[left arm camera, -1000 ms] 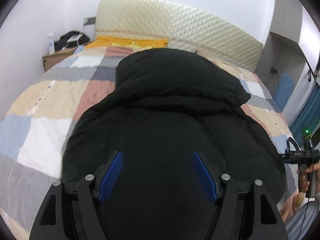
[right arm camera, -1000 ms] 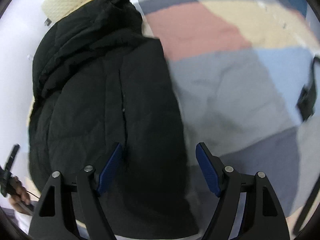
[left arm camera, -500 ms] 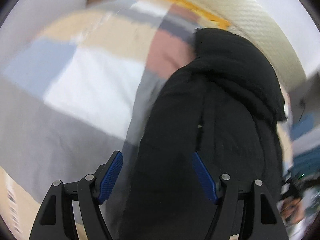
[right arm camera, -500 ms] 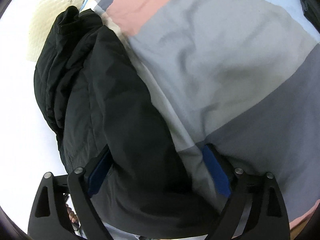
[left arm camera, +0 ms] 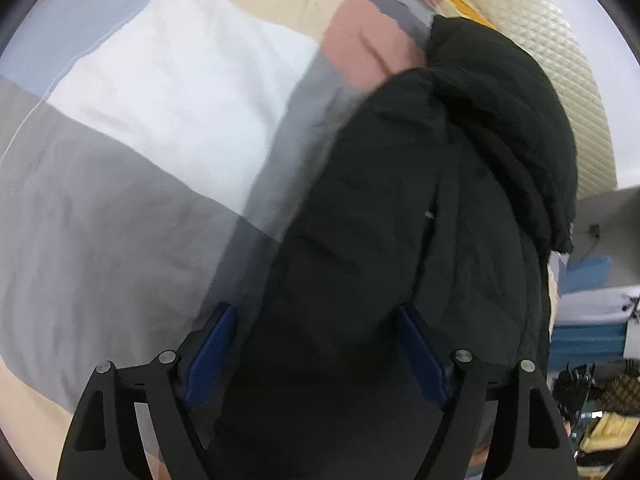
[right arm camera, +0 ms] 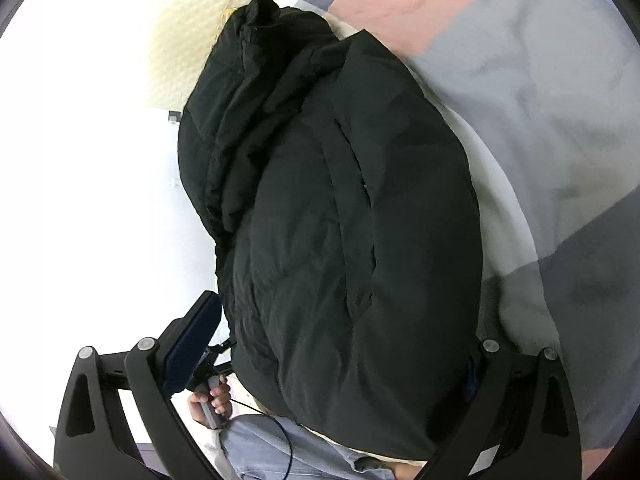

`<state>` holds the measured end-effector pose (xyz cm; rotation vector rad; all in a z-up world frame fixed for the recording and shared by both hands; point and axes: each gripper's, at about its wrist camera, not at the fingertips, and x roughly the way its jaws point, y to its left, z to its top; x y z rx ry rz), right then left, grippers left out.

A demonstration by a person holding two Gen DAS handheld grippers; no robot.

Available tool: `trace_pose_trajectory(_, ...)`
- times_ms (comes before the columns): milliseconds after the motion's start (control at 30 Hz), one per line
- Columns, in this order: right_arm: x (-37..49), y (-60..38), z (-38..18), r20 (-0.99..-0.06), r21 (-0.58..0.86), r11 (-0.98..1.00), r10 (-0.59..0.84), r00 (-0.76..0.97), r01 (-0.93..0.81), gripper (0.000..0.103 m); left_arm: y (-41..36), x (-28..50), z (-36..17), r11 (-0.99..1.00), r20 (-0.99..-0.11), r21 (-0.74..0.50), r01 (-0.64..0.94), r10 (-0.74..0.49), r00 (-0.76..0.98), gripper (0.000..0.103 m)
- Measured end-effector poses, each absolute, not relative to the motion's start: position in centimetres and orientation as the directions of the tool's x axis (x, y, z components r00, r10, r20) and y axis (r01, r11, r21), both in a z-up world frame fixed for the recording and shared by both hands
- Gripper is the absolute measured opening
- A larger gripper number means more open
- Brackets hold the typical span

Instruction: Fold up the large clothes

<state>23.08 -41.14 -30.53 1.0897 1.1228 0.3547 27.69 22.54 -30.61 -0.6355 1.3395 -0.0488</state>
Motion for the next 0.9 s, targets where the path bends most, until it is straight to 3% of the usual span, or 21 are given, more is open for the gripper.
trace_pose_trajectory(167, 23.4, -41.5, -33.3, -0.676, 0.736, 0.568, 0.656, 0.337, 0.368, 0.098, 21.4, 28.2, -31.2, 0.862, -0.906, -0.414, -0.292, -0.362, 0.218, 0.082)
trace_pose_trajectory(267, 23.3, -42.0, -34.5, -0.724, 0.685, 0.607, 0.624, 0.293, 0.402, 0.097, 21.2, 28.3, -31.4, 0.846, -0.891, -0.45, -0.285, -0.403, 0.211, 0.081)
trace_pose_trajectory(367, 23.6, -40.9, -34.4, -0.752, 0.657, 0.652, 0.602, 0.268, 0.378, 0.098, 21.6, 28.1, -31.4, 0.791, -0.838, -0.544, -0.282, -0.496, 0.225, 0.073)
trace_pose_trajectory(567, 23.6, -40.1, -32.4, -0.621, 0.784, 0.562, 0.709, 0.334, 0.264, 0.098, 22.1, 27.6, -29.8, 0.63, -0.657, -0.753, -0.19, -0.698, 0.285, 0.07)
trace_pose_trajectory(667, 23.6, -39.6, -31.7, -0.613, 0.789, 0.572, 0.712, 0.342, 0.225, 0.097, 21.4, 27.4, -29.6, 0.66, -0.679, -0.731, -0.172, -0.681, 0.274, 0.066)
trace_pose_trajectory(800, 23.5, -39.8, -32.8, -0.691, 0.723, 0.631, 0.654, 0.307, 0.282, 0.084, 21.4, 27.7, -30.6, 0.682, -0.718, -0.696, -0.224, -0.655, 0.236, 0.066)
trace_pose_trajectory(900, 23.2, -40.4, -33.2, -0.727, 0.687, 0.659, 0.622, 0.291, 0.306, 0.082, 22.3, 27.5, -31.5, 0.688, -0.739, -0.673, -0.272, -0.642, 0.204, 0.067)
